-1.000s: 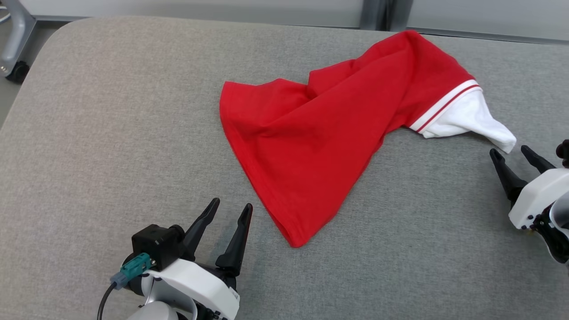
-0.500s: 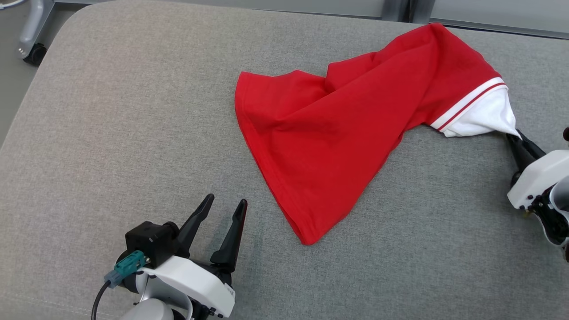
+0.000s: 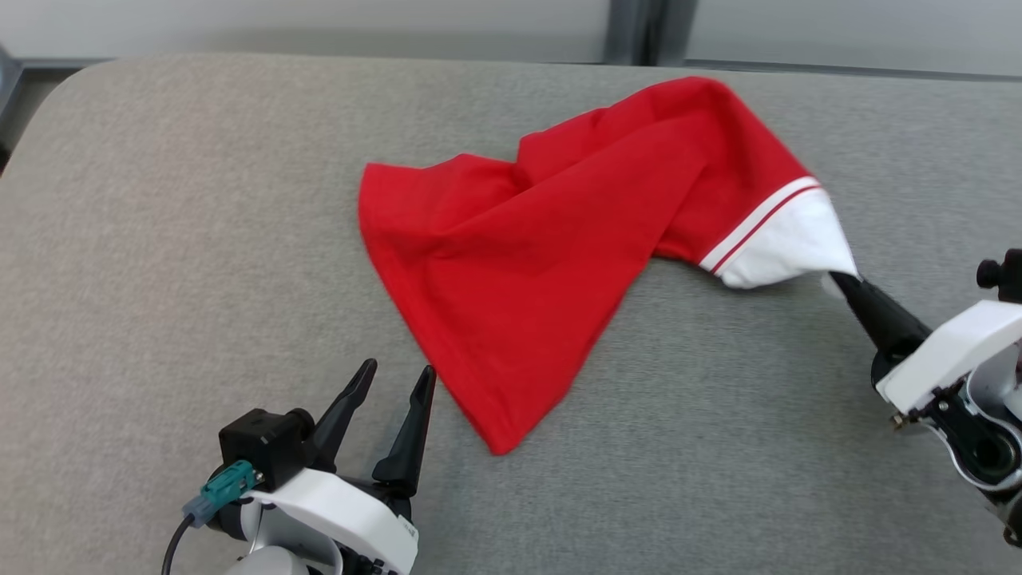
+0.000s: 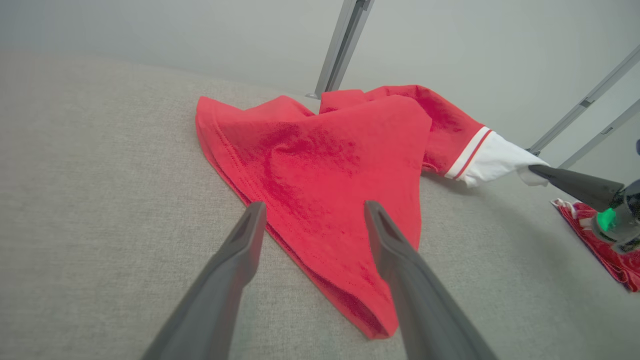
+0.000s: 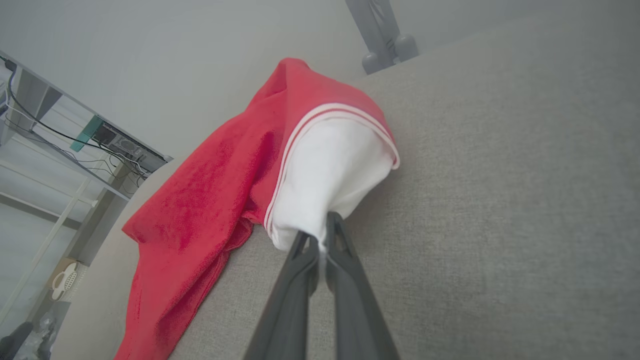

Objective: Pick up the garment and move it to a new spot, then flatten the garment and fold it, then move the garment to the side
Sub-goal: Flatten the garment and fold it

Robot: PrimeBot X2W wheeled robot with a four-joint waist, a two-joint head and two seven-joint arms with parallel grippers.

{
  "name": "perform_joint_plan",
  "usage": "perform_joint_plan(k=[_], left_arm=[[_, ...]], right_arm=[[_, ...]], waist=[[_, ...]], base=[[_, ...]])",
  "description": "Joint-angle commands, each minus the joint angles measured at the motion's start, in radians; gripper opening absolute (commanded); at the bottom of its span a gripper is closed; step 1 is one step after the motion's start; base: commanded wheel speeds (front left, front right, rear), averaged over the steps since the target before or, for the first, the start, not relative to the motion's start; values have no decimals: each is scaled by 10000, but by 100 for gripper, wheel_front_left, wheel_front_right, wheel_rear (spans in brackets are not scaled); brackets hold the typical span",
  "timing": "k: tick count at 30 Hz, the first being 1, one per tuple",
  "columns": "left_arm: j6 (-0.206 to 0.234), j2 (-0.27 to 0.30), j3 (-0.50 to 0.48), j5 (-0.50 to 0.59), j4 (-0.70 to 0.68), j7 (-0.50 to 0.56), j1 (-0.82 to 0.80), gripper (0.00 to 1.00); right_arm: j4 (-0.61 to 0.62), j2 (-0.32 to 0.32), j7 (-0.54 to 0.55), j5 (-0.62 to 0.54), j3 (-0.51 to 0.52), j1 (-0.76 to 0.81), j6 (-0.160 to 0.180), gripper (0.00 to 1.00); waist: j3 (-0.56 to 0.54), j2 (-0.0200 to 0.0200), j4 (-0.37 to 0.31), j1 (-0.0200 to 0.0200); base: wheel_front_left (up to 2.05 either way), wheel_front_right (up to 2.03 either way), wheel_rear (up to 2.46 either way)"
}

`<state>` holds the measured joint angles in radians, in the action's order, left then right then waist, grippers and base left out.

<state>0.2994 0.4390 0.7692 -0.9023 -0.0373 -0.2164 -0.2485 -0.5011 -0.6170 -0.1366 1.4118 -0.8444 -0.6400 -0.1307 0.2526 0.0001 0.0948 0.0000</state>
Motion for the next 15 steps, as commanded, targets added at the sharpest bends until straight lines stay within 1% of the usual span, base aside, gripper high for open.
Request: perform_joint_plan(k=[1,2,5,7,9,11,13,14,15], left_arm=[[-44,26,-70,-36,60,-86,127,100],[-44,26,-70,-36,60,-86,127,100],[-71,6,-104,-57,98,-121,118,100],[-67,3,-121,-72,110,-138,134,100],[-63,7,-136,-85,115,-144,148,100],[-80,8,-132,-91,117,-137,127,100],[-72,11,-116,-85,132,-109,85,100],[-103,0,-85,-87,153,-82,49,100],[-114,-8,-68,-84,160,-69,30,100]], right_arm=[[750,-322,283,405,103,395,-1,0],[750,-322,283,405,103,395,-1,0],[1901,-879,664,966,233,963,-1,0],[2410,-1259,910,1167,219,1317,-1,0],[2659,-1729,1106,975,112,1546,-1,0],[2500,-2093,1198,468,-55,1690,-1,0],[2225,-2063,1245,76,-195,1807,-1,0],[1688,-1946,1232,-421,-289,1806,-1,0],[1374,-1824,1263,-684,-351,1783,-1,0]], waist=[[-286,-1,-443,0],[-286,-1,-443,0],[-457,-1,-768,0],[-547,-1,-940,0],[-600,-1,-1065,0],[-612,-1,-1154,0],[-606,-1,-1210,0],[-591,-1,-1236,0],[-581,-1,-1238,0]], base=[[0,0,0],[0,0,0],[0,0,0],[0,0,0],[0,0,0],[0,0,0],[0,0,0],[0,0,0],[0,0,0]])
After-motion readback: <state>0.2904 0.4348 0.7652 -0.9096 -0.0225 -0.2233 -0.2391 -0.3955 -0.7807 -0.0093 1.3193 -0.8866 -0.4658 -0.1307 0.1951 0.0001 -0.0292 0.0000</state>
